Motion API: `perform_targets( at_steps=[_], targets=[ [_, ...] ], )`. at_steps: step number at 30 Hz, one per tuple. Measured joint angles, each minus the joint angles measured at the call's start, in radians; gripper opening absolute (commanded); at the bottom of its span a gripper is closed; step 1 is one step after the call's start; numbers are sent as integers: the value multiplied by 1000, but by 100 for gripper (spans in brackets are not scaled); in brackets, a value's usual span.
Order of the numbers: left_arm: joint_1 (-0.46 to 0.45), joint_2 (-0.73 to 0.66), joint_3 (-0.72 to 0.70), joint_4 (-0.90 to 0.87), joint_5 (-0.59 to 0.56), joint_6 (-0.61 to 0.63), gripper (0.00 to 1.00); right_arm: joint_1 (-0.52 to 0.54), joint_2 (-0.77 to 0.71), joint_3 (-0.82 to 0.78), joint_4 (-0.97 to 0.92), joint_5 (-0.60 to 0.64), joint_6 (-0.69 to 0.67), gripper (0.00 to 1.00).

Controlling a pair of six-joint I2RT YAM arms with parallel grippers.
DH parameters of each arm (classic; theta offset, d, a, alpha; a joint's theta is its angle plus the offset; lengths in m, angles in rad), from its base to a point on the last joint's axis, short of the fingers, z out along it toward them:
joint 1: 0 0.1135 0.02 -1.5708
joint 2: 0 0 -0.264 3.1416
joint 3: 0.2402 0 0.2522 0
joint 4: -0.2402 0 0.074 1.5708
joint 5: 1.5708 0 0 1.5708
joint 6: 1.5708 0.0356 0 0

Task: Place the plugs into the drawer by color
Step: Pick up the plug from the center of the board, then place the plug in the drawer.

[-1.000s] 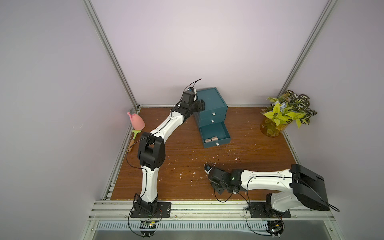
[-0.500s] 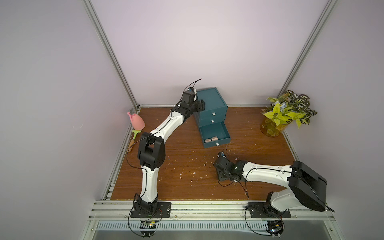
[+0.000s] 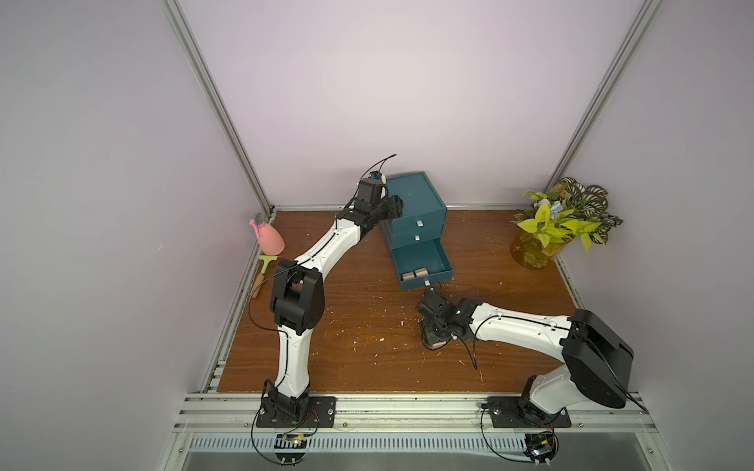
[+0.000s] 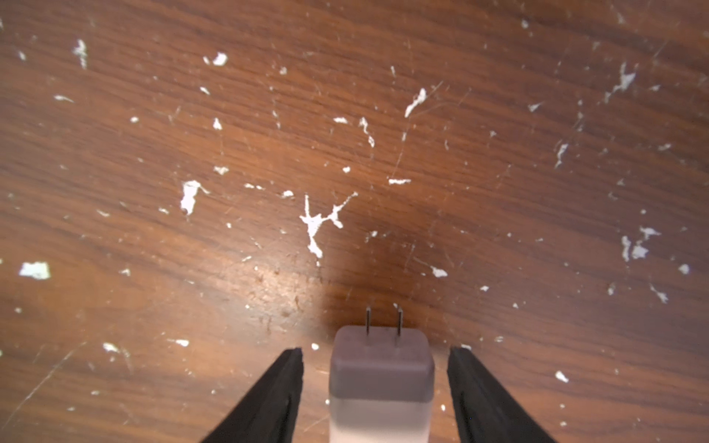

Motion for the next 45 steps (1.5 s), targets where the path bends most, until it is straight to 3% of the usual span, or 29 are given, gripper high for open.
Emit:
perform_targets(
  at_steps=[20, 27, 36, 45],
  targets=[
    [0, 0, 0, 0, 1, -1, 68, 0, 25, -25, -10, -14, -6, 50],
    [0, 0, -4, 5, 4, -4, 68, -12, 16, -10, -34, 17, -18, 49],
    [0, 0, -4, 5, 3, -4, 68, -203, 34, 275, -25, 134, -198, 45],
    [0, 0, -4, 5, 0, -3, 68, -375, 255, 486, 61, 149, -370, 40]
  ],
)
